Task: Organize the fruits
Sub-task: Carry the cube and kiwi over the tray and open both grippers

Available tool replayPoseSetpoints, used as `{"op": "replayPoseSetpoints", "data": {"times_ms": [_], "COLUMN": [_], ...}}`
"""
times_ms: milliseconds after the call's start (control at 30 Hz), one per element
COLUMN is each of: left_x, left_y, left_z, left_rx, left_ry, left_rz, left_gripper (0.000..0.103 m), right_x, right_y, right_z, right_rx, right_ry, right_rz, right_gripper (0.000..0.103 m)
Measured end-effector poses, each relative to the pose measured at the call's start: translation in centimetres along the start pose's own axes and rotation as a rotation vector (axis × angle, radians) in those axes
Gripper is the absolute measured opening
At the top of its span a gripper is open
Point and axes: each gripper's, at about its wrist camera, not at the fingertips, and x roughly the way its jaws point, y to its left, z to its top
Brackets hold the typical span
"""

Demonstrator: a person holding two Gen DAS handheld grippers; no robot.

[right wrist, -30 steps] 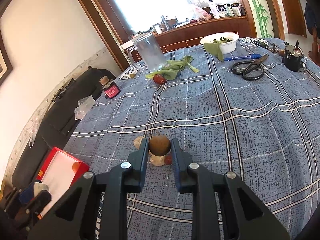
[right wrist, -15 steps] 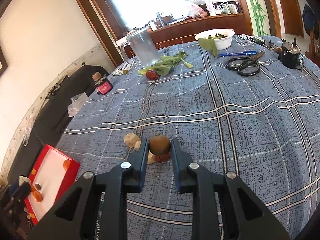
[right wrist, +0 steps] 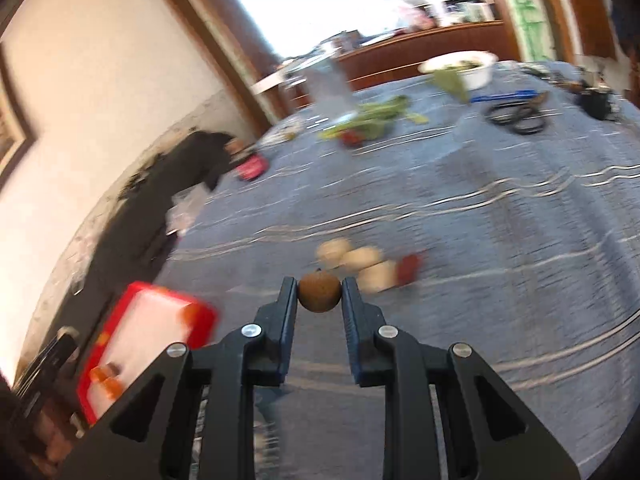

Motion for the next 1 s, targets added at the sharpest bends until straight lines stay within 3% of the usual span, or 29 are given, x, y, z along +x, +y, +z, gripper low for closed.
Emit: {"op": "replayPoseSetpoints", "data": {"times_ms": [200, 467, 667, 1000], "left_x": [-0.6, 0.5, 0.7, 1.8], "left_y": [5.5, 8.0, 9.0, 7.9], "left_z": [-1.3, -4.1, -5.1, -5.8], "left_rx": [-0.054, -0.048, -0.052, -0.012], "left_ry": [-0.003, 0.061, 0.086, 0.119], "left_rz": [0.119, 0.162, 0.175, 0.168], "left_gripper": [0.03, 0.03, 0.03, 0.03], "right_x": [1.3, 2.4, 3.2, 4.5], "right_y": [8.9, 17.0, 19.0, 19.1], "right_z": [-2.9, -8.7, -12.3, -13.7], "right_rx": [-0.153, -0.334, -0.442, -0.462], "right_ry": [0.068, 0.203, 0.268, 0.304], "right_rz": [0.141, 0.274, 0.278, 0.258], "right_gripper": [0.025, 0.025, 0.025, 0.025]}}
